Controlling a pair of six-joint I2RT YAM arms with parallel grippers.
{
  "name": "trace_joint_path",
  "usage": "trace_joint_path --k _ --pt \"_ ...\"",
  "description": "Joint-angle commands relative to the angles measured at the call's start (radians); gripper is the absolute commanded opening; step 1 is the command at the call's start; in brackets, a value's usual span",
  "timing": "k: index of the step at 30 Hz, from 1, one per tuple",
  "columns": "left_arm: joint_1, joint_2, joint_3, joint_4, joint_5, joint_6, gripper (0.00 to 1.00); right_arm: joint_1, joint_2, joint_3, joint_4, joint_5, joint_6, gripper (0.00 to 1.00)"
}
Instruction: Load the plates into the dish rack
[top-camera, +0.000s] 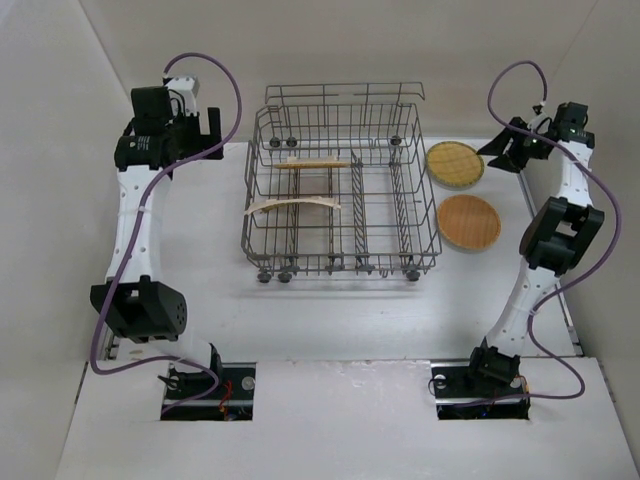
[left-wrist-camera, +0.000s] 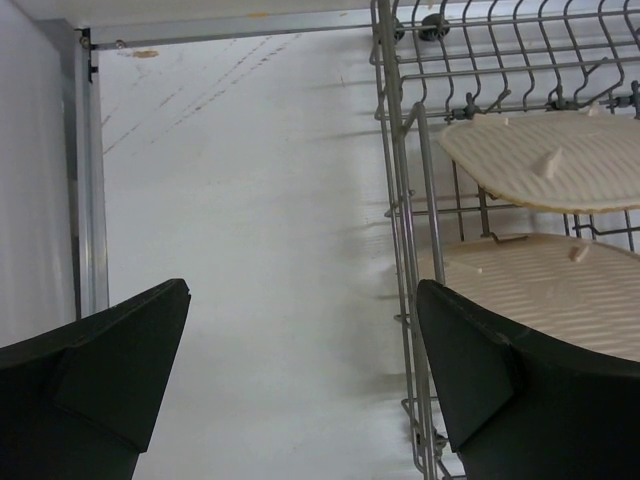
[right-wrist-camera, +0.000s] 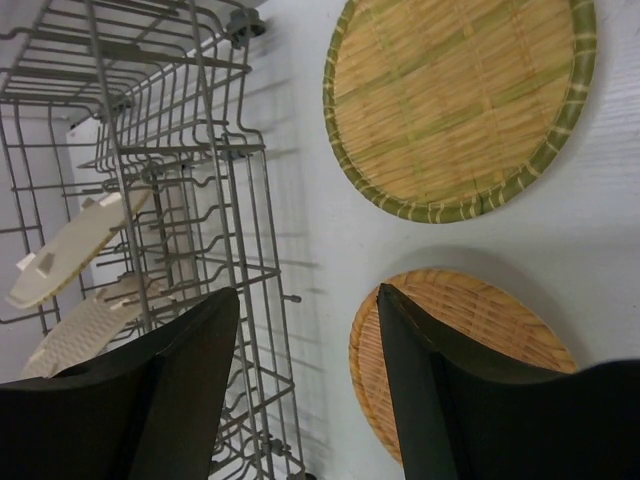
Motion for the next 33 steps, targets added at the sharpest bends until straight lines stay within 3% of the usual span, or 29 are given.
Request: trace_joint_path --k 1,20,24,30,33 --pt "-0.009 -0.006 0.053 -0.016 0.026 -0.01 1.0 -0.01 0.039 0.043 -0.021 0.004 0.004 0.63" --pt "-0.047 0.07 0.133 -0.065 0.038 0.007 1.0 -0.045 0.282 0.184 -0.071 0.136 -0.071 0.62" --pt "-0.054 0.078 0.141 -0.077 0.039 0.013 1.0 -0.043 0.321 0.242 -0.046 0.145 -0.047 0.54" --pt "-0.047 0.095 0.176 -0.113 0.035 0.026 1.0 -0.02 0.384 0.315 -0.011 0.155 -0.006 0.66" --pt "-0.047 0.121 0.239 -0.152 0.03 0.038 1.0 0.0 0.41 0.308 -0.002 0.125 0.025 0.65"
